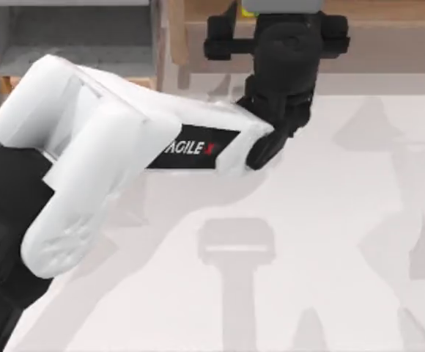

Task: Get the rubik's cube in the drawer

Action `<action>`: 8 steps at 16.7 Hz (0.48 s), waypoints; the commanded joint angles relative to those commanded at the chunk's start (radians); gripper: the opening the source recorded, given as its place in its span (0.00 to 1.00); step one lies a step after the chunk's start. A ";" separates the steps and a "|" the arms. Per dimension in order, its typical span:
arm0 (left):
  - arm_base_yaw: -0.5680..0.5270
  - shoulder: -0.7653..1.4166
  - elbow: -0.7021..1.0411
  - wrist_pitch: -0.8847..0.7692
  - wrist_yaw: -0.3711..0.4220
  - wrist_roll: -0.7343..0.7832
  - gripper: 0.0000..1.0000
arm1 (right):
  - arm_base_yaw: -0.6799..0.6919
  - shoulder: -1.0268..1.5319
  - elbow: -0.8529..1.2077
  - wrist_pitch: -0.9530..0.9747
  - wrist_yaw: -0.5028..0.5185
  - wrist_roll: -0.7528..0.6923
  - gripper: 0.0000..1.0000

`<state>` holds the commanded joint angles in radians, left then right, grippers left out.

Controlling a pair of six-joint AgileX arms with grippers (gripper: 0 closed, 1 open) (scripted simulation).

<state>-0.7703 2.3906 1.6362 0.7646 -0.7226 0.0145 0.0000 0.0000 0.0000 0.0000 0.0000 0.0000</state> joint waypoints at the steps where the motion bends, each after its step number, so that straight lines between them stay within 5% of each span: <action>1: 0.007 0.016 0.035 -0.018 0.007 0.001 1.00 | 0.000 0.000 0.000 0.000 0.000 0.000 1.00; 8: 0.065 0.117 0.189 -0.075 0.067 -0.002 1.00 | 0.000 0.000 0.000 0.000 0.000 0.000 1.00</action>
<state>-0.7048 2.5080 1.8257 0.6900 -0.6559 0.0122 0.0000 0.0000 0.0000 0.0000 0.0000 0.0000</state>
